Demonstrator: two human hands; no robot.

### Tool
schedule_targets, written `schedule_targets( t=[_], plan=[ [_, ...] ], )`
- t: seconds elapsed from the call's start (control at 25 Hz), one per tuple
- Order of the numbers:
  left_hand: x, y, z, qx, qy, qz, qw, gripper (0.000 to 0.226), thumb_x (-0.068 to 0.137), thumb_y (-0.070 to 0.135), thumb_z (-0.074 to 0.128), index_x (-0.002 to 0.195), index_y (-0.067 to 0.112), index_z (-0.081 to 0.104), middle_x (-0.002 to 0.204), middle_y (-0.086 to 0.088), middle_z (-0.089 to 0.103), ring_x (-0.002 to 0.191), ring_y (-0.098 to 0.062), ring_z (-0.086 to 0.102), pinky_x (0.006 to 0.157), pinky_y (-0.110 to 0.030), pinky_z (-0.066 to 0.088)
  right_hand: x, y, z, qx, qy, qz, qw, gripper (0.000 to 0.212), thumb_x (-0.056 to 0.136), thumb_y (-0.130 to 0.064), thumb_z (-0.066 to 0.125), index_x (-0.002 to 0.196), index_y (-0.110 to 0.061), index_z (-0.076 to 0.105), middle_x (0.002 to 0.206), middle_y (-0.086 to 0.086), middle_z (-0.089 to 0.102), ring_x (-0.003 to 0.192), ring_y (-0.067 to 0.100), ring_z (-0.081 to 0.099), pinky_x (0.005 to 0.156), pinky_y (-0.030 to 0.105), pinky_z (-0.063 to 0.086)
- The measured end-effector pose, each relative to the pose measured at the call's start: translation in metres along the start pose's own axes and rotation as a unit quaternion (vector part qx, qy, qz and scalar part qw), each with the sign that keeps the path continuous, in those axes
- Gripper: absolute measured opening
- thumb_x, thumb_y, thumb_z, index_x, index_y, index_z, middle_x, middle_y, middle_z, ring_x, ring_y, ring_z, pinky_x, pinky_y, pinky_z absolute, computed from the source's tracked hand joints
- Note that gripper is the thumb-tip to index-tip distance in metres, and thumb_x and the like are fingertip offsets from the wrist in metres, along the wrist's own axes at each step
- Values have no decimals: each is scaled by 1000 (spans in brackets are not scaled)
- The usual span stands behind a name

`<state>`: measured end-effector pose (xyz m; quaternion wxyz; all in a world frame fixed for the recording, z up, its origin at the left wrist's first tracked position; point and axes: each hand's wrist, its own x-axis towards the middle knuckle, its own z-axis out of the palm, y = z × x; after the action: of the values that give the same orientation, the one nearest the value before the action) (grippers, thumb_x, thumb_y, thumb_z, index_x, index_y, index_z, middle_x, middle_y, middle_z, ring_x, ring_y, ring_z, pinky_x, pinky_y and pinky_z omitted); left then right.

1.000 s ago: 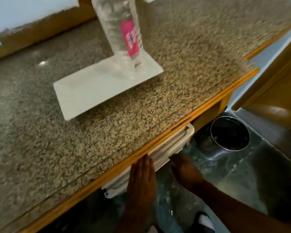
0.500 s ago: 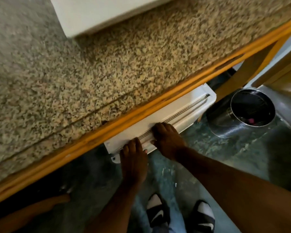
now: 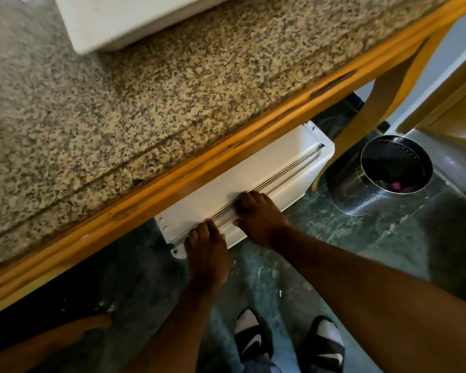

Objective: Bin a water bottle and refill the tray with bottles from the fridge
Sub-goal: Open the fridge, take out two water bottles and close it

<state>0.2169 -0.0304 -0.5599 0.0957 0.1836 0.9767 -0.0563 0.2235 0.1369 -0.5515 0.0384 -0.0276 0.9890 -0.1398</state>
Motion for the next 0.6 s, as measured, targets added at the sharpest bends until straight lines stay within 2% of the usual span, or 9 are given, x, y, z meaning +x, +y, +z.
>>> schedule_targets(
  t=[0.16, 0.24, 0.36, 0.52, 0.6],
  plan=[
    [1, -1, -4, 16, -36, 18, 999, 55, 89, 32, 57, 134, 3, 44, 128, -16, 50, 116, -33, 46, 94, -45, 46, -1, 1, 1, 2, -8, 3, 1000, 47, 86, -36, 62, 121, -4, 58, 127, 19, 52, 115, 37, 48, 99, 48, 42],
    [-11, 6, -8, -2, -30, 26, 999, 48, 91, 28, 55, 130, 1, 49, 127, -18, 52, 114, -34, 50, 91, -44, 48, -11, 4, 3, -3, -13, -5, 1000, 48, 85, -35, 64, 121, -4, 58, 129, 20, 50, 116, 39, 47, 99, 47, 41],
    [-48, 20, -11, -25, -2, 59, 998, 34, 86, 25, 63, 111, 2, 65, 108, -16, 63, 98, -30, 60, 78, -40, 54, -42, 10, 5, -2, -7, -37, 999, 47, 84, -35, 61, 119, -3, 58, 126, 19, 52, 116, 39, 46, 102, 49, 38],
    [-96, 36, -18, -16, 4, 83, 996, 26, 91, 35, 49, 96, 18, 67, 91, -5, 64, 82, -19, 58, 74, -33, 47, -102, 21, 5, 20, 3, -19, 1000, 51, 88, -45, 43, 117, -8, 60, 123, 14, 52, 122, 36, 42, 110, 53, 26],
    [-101, 52, -22, -27, -17, 71, 997, 32, 94, 34, 41, 99, 18, 67, 90, -7, 63, 81, -20, 57, 74, -35, 47, -137, 28, 7, 20, 2, 9, 1000, 55, 90, -50, 36, 119, -10, 60, 129, 13, 52, 129, 35, 38, 111, 58, 24]
  ],
)
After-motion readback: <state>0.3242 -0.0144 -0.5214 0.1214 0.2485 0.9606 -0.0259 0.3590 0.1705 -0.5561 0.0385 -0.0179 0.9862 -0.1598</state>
